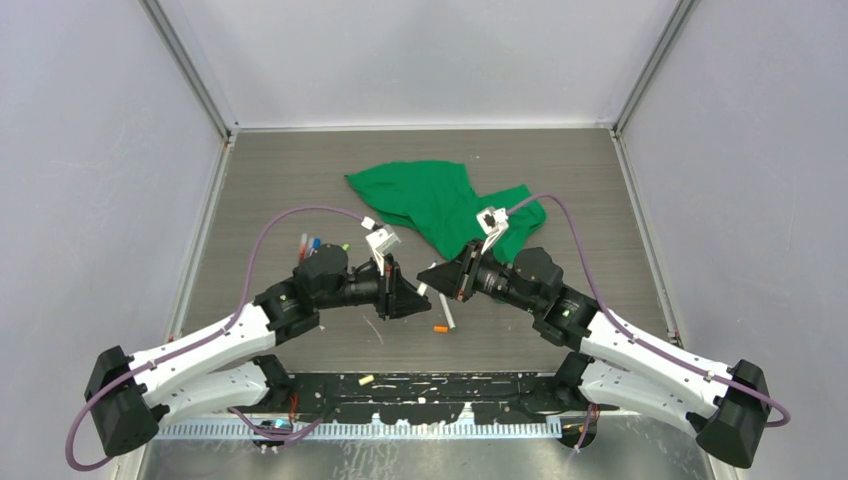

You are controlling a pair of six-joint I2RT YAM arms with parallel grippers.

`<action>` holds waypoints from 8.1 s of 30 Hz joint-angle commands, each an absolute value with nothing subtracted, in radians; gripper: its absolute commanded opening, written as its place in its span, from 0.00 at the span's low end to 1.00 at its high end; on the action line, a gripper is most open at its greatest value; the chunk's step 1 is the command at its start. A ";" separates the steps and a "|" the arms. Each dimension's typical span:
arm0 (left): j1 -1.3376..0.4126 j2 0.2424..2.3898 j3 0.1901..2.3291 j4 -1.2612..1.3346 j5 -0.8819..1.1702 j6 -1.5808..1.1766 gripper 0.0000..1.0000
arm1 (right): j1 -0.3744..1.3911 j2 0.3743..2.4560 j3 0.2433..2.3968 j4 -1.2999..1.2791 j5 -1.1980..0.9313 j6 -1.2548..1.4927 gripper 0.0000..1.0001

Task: Insert the pens into the pen caps
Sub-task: Adjust the pen, then insert the pen cap onto the pen.

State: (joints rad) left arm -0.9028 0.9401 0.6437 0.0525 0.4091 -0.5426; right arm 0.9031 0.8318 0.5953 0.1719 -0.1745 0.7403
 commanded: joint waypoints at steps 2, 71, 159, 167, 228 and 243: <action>-0.899 0.941 0.635 0.155 0.400 -0.558 0.08 | 0.911 0.828 0.612 0.211 -0.184 0.747 0.01; -0.375 0.759 0.759 -0.357 0.847 -0.262 0.00 | 0.914 1.466 0.777 -0.184 -0.167 0.313 0.54; -1.157 0.783 0.630 0.180 0.023 -0.675 0.00 | 1.002 0.699 0.514 0.555 0.311 0.843 0.01; -1.157 0.797 0.643 0.178 0.101 -0.699 0.00 | 1.003 0.726 0.549 0.562 0.248 0.833 0.01; -1.157 0.732 0.630 0.121 0.030 -0.706 0.00 | 1.003 0.755 0.607 0.479 0.031 0.812 0.01; -1.156 0.725 0.657 0.075 0.009 -0.642 0.00 | 1.001 0.800 0.692 0.304 -0.091 0.780 0.01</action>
